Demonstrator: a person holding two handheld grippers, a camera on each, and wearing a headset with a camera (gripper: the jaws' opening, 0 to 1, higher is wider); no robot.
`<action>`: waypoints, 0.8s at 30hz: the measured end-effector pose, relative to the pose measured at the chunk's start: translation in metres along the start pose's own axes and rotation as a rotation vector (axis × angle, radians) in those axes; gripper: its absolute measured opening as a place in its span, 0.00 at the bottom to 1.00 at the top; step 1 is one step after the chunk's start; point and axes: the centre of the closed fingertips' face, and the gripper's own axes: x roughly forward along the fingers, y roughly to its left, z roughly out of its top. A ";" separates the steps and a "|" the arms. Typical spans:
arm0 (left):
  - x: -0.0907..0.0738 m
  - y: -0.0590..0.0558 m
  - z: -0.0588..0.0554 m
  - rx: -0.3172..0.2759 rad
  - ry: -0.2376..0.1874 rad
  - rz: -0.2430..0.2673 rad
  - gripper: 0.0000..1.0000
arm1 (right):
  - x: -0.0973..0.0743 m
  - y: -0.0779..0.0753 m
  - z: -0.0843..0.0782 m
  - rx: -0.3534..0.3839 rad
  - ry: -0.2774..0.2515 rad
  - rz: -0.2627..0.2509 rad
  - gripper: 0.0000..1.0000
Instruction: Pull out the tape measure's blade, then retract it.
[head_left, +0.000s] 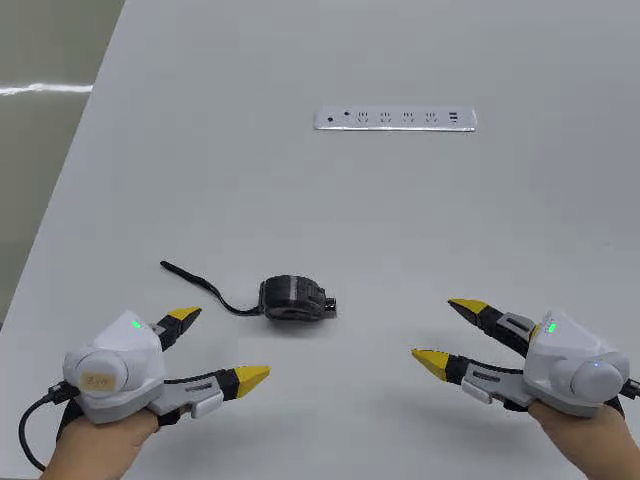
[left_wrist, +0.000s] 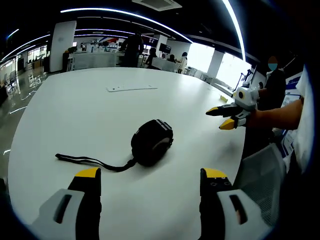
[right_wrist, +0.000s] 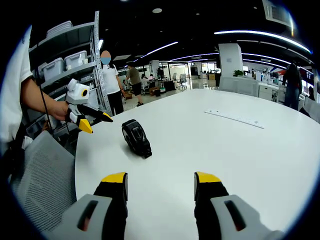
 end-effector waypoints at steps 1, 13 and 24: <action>-0.001 0.000 -0.002 0.009 0.012 0.001 0.80 | -0.002 0.000 0.001 -0.002 -0.003 -0.005 0.54; -0.021 -0.004 -0.005 0.010 -0.015 0.007 0.80 | -0.021 0.002 -0.005 0.008 -0.020 -0.044 0.56; -0.026 -0.014 -0.012 -0.003 -0.042 0.004 0.79 | -0.037 0.004 -0.013 0.024 -0.029 -0.076 0.58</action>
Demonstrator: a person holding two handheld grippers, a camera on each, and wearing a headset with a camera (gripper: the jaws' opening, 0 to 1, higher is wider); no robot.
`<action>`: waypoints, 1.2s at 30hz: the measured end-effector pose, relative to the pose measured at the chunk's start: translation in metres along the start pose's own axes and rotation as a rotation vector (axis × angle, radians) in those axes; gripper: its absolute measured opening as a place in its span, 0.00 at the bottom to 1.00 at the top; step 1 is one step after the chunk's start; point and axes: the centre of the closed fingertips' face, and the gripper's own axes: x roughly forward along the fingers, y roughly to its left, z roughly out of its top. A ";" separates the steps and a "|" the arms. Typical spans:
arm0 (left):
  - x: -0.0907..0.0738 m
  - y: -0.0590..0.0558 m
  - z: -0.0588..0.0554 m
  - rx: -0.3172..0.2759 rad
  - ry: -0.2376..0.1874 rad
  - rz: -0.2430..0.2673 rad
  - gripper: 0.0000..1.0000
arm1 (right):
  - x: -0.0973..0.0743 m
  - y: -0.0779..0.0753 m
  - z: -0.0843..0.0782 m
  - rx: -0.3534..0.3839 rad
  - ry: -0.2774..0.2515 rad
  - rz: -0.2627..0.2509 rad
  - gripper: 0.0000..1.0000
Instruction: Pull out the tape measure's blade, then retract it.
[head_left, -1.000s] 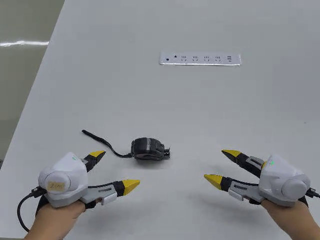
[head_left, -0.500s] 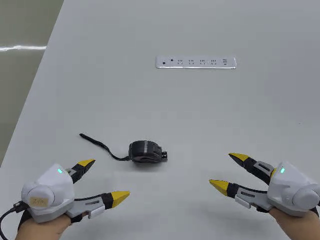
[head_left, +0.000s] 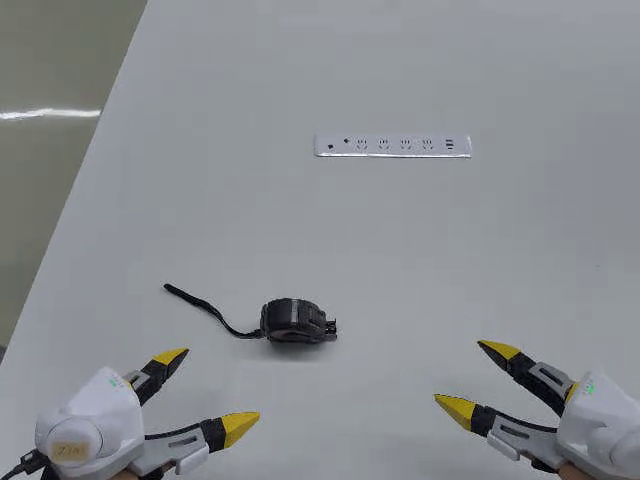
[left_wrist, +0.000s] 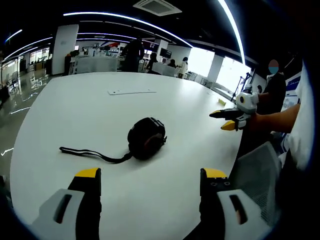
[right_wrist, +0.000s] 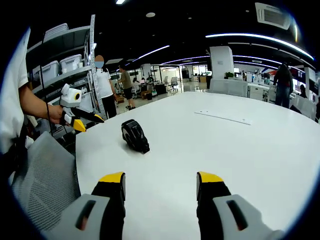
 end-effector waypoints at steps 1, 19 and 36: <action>-0.001 -0.001 -0.001 0.008 0.001 0.001 0.79 | -0.001 0.000 -0.001 0.001 0.001 -0.002 0.58; -0.023 -0.001 -0.012 0.005 0.005 0.018 0.81 | -0.025 0.010 -0.015 0.014 0.017 -0.022 0.63; -0.029 -0.002 -0.018 0.009 0.007 0.019 0.84 | -0.043 0.021 -0.021 0.023 0.017 -0.034 0.68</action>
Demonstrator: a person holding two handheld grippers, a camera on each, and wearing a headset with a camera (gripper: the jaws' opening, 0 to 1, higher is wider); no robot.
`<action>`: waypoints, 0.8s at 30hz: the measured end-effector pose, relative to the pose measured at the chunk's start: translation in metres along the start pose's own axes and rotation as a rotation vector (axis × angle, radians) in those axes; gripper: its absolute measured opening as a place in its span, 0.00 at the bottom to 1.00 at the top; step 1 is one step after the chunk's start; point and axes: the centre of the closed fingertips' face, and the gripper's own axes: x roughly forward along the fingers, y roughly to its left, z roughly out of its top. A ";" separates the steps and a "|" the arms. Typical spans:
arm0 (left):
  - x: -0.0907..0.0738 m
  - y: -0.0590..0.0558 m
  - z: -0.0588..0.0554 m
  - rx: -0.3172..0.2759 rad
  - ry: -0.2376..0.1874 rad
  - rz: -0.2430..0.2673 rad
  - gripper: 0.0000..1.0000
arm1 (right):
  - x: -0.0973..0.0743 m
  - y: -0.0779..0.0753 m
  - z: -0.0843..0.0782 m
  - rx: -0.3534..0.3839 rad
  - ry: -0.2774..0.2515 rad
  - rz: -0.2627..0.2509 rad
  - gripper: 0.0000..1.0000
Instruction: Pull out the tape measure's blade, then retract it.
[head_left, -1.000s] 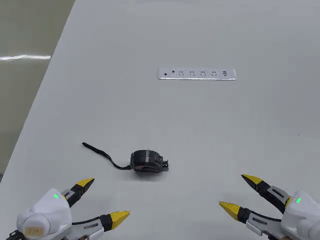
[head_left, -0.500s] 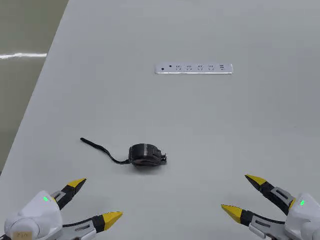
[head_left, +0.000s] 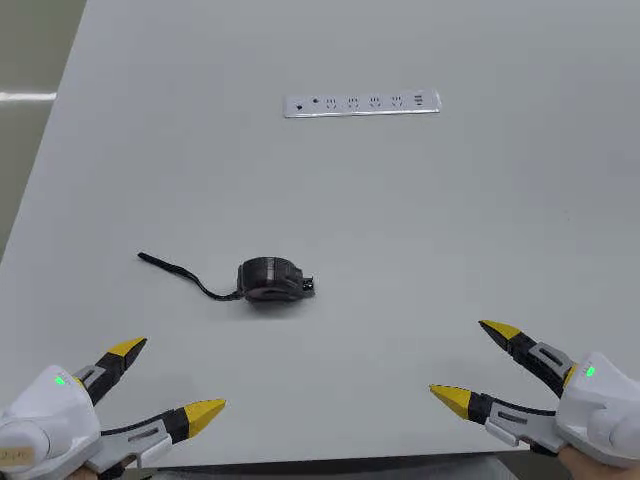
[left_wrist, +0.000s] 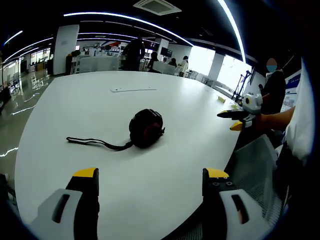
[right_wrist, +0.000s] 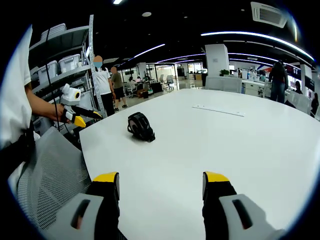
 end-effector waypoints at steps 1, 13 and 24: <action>-0.001 -0.002 0.001 0.002 0.000 -0.001 0.83 | -0.001 0.000 0.000 0.001 -0.002 -0.001 0.68; -0.002 -0.012 0.001 0.002 0.003 -0.003 0.84 | -0.005 0.003 -0.005 0.009 0.006 -0.001 0.69; -0.006 -0.012 0.001 -0.014 -0.006 -0.008 0.84 | -0.009 0.000 -0.007 0.014 0.003 -0.013 0.70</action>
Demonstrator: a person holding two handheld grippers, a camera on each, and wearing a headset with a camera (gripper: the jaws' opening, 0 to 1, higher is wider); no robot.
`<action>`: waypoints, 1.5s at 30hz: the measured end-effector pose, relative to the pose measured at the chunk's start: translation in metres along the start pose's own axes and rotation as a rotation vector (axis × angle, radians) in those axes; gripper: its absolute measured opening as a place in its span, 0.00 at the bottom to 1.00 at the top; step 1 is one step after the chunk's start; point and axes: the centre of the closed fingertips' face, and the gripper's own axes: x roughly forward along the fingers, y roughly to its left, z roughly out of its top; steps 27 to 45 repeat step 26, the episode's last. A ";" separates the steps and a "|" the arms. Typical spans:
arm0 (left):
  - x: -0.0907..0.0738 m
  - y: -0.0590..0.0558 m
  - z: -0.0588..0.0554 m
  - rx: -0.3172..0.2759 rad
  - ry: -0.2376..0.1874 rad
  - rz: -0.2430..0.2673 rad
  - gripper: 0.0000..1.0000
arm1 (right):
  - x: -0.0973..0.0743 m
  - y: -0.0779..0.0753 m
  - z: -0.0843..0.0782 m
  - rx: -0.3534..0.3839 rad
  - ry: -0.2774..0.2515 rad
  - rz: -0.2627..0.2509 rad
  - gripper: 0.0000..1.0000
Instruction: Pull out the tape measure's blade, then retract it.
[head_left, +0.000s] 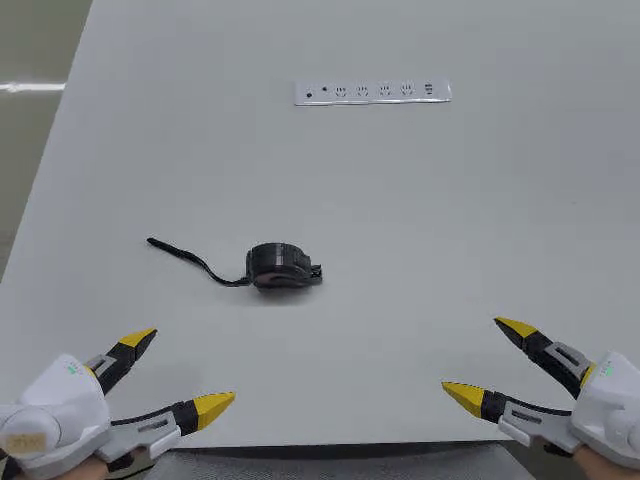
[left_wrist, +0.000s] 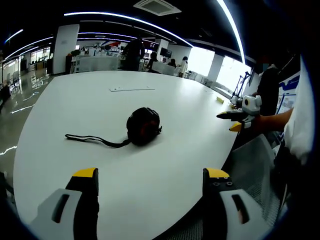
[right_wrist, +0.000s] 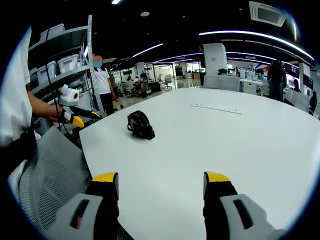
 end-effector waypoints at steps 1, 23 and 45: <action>0.000 0.002 -0.001 0.003 0.001 0.002 0.84 | 0.000 0.000 0.000 0.000 0.000 0.000 0.70; -0.007 0.012 -0.012 -0.014 0.003 0.021 0.84 | 0.000 0.002 0.000 0.005 0.001 0.007 0.71; -0.007 0.012 -0.012 -0.014 0.003 0.022 0.84 | 0.000 0.002 0.000 0.005 0.000 0.007 0.71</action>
